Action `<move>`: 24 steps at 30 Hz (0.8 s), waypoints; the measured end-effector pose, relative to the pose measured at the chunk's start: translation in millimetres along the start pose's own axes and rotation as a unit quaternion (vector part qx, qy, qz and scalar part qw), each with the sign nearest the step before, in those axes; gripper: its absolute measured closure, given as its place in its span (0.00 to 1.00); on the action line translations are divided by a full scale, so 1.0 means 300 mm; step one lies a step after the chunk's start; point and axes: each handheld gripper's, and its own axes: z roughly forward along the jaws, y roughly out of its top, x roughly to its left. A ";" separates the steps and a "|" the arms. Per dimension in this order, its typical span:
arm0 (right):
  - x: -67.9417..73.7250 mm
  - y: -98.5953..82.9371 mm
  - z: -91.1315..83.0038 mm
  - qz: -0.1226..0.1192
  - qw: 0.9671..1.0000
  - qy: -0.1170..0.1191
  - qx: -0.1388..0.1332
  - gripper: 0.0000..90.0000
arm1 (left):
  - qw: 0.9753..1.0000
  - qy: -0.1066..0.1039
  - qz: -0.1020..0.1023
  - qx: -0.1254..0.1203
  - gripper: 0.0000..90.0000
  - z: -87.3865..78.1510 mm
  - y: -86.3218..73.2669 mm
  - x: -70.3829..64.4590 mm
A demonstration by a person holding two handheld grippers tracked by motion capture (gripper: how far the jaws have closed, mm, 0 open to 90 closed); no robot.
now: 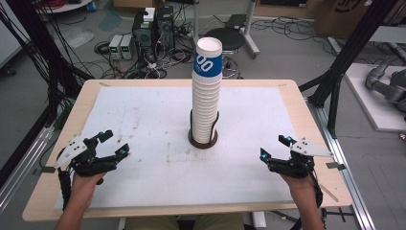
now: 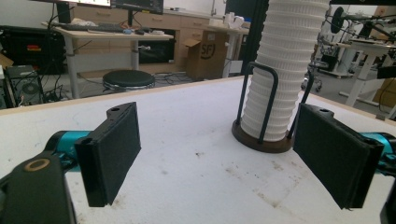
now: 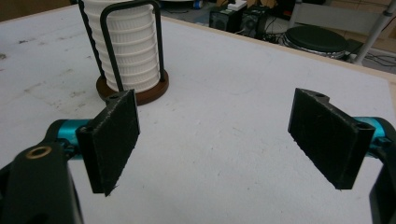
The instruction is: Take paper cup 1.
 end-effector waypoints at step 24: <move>-0.009 0.052 -0.017 0.020 0.999 0.027 -0.019 0.19 | 1.000 -0.006 -0.007 0.002 0.17 0.024 -0.012 -0.008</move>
